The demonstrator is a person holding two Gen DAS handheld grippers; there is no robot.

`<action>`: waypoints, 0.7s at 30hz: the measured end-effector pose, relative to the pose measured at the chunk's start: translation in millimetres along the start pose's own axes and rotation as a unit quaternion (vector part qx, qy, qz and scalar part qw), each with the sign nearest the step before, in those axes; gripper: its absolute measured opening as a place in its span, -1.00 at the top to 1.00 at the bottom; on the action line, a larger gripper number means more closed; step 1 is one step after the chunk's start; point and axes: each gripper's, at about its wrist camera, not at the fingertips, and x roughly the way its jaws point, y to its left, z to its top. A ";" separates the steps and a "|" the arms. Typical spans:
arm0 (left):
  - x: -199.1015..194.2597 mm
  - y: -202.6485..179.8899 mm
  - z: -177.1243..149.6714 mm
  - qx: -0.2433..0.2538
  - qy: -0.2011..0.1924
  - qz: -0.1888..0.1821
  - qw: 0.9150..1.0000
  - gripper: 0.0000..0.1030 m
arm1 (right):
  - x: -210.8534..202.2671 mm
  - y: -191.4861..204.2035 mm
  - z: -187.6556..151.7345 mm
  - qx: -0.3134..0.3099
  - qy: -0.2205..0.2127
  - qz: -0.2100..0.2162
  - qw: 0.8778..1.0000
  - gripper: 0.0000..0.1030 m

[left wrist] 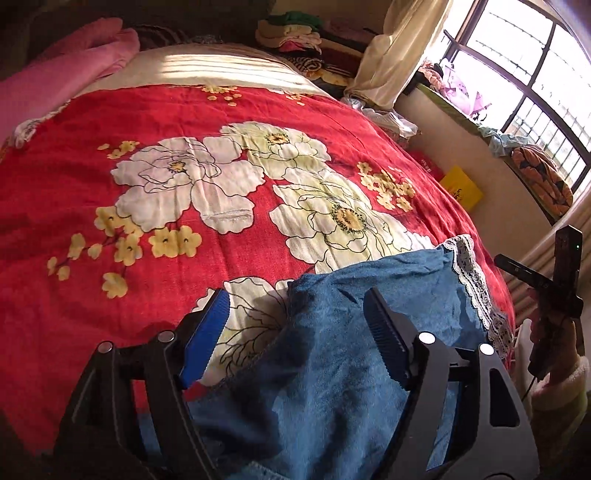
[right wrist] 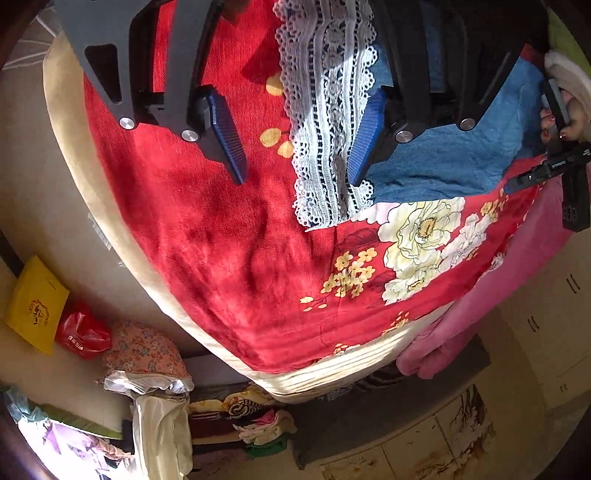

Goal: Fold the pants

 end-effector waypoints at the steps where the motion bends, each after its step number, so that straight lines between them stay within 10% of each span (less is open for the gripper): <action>1: -10.3 -0.2 -3.8 0.000 -0.007 0.003 1.000 -0.38 | -8.5 -0.5 -5.2 0.005 -0.005 0.000 1.000 -0.18; 21: -165.6 20.3 -102.4 -0.021 -0.094 0.094 0.991 -0.81 | -79.9 31.6 -96.5 0.068 -0.039 0.022 0.997 -0.58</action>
